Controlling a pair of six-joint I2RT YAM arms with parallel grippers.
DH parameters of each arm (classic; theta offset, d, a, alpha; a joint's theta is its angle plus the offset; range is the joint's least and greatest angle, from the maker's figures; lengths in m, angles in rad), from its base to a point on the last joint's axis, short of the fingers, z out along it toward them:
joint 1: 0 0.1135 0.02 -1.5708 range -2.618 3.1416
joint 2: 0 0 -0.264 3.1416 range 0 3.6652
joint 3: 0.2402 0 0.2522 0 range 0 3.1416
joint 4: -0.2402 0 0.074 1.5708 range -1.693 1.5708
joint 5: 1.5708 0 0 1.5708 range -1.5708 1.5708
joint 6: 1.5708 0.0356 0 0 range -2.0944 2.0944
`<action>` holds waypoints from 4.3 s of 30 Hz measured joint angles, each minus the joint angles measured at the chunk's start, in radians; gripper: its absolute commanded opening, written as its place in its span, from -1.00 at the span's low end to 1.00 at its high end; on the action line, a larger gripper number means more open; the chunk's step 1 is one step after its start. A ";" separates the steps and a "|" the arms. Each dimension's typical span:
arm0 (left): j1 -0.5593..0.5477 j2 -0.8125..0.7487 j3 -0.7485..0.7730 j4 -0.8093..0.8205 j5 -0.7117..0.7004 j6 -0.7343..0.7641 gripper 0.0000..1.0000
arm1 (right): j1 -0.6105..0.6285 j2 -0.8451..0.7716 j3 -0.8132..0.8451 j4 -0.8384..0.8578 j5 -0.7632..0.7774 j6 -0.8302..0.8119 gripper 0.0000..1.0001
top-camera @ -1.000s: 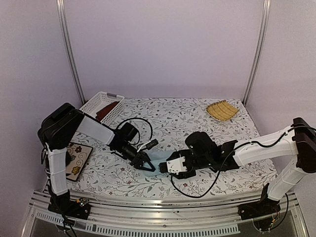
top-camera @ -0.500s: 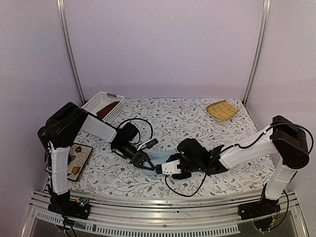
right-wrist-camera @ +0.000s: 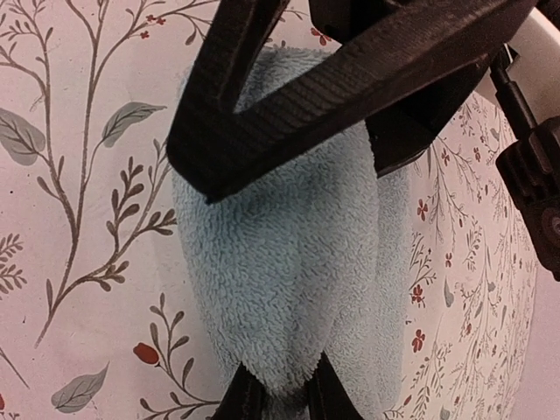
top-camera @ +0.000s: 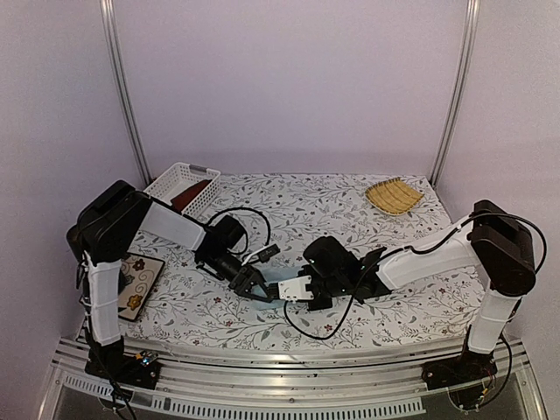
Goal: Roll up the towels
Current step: Roll the towel at the center of the board.
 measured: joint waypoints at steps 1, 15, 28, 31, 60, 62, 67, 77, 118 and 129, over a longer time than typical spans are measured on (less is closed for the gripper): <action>-0.001 -0.010 -0.002 -0.005 -0.011 0.001 0.47 | -0.003 0.000 0.002 -0.009 -0.008 0.002 -0.77; 0.009 -0.207 -0.058 -0.005 -0.283 -0.019 0.93 | -0.014 -0.005 0.005 -0.056 -0.092 0.026 -0.77; 0.016 -0.579 -0.317 0.110 -0.500 -0.013 0.93 | -0.087 0.019 0.130 -0.228 -0.237 0.090 -0.76; 0.016 -0.631 -0.370 0.157 -0.561 0.009 0.93 | -0.108 0.047 0.181 -0.286 -0.297 0.104 -0.76; -0.219 -0.519 -0.380 0.338 -0.884 0.209 0.70 | -0.223 0.238 0.463 -0.619 -0.652 0.180 -0.68; -0.219 -0.498 -0.360 0.341 -0.888 0.211 0.70 | -0.224 0.240 0.463 -0.620 -0.657 0.180 -0.67; -0.223 -0.484 -0.351 0.345 -0.878 0.232 0.74 | -0.228 0.241 0.463 -0.624 -0.665 0.180 -0.67; -0.246 -0.535 -0.403 0.356 -0.839 0.295 0.35 | -0.239 0.243 0.463 -0.627 -0.690 0.180 -0.65; -0.039 -0.126 0.048 -0.095 -0.356 0.161 -0.33 | -0.345 -0.055 0.301 -0.627 -0.579 0.246 -0.07; 0.050 0.066 0.232 -0.258 -0.146 0.063 -0.28 | -0.301 -0.198 0.153 -0.489 -0.477 0.173 -0.09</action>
